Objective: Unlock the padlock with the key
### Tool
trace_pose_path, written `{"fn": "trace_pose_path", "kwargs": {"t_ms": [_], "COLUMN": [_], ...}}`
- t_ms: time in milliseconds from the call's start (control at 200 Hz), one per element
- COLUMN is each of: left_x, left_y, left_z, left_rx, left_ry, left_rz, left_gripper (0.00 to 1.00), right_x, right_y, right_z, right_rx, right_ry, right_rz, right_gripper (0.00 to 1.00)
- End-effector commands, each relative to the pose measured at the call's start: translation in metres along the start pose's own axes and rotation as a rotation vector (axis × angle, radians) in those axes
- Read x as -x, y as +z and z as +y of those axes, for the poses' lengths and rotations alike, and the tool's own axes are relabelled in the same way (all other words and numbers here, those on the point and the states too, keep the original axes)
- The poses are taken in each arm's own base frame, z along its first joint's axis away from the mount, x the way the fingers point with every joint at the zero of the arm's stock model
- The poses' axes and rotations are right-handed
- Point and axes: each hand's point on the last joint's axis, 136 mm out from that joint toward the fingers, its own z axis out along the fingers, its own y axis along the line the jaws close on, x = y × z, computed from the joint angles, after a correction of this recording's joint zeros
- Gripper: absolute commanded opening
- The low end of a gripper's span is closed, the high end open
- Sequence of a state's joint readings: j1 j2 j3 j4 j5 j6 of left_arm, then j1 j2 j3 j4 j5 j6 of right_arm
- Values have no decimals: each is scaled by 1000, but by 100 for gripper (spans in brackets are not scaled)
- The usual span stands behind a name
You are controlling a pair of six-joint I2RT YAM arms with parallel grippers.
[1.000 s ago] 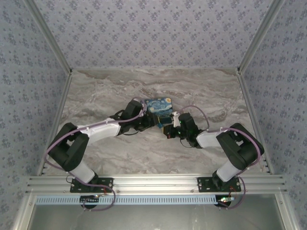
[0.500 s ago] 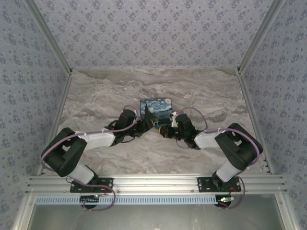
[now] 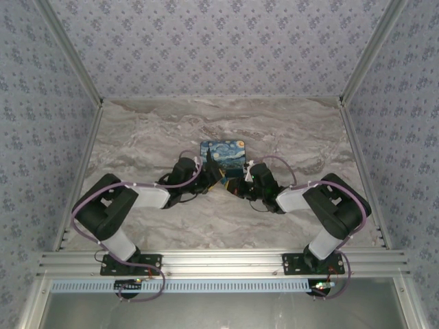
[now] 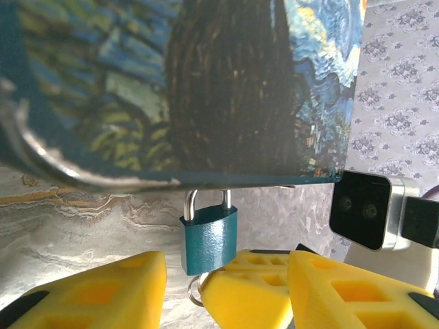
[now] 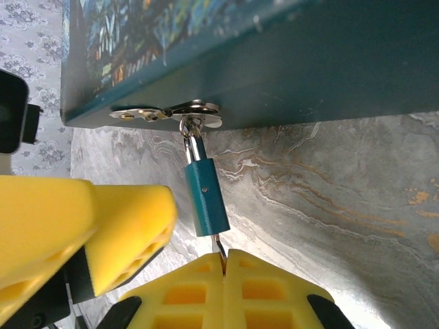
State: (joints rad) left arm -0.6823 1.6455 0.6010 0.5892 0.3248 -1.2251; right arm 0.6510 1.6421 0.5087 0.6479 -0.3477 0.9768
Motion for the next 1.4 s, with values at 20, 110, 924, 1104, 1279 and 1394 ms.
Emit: {"fn": "trace_pose_path", "kwargs": {"t_ms": [20, 110, 924, 1104, 1279, 1394], "left_x": [2, 1, -11, -15, -17, -15], "left_y": [7, 11, 35, 38, 39, 40], "left_z": [-13, -9, -15, -19, -21, -21], "left_rx": [-50, -45, -93, -100, -100, -97], "left_ry": [8, 7, -43, -44, -37, -35], "left_rz": [8, 12, 61, 82, 91, 85], "left_gripper": [49, 48, 39, 35, 28, 23], "right_x": [2, 2, 3, 6, 6, 6], "right_y": [3, 3, 3, 2, 0, -1], "right_z": [7, 7, 3, 0, -2, -4], "right_rx": [21, 23, 25, 23, 18, 13], "right_ry": [13, 13, 47, 61, 67, 70], "right_rz": [-2, 1, -8, -19, -20, -25], "right_gripper": [0, 0, 0, 0, 0, 0]}}
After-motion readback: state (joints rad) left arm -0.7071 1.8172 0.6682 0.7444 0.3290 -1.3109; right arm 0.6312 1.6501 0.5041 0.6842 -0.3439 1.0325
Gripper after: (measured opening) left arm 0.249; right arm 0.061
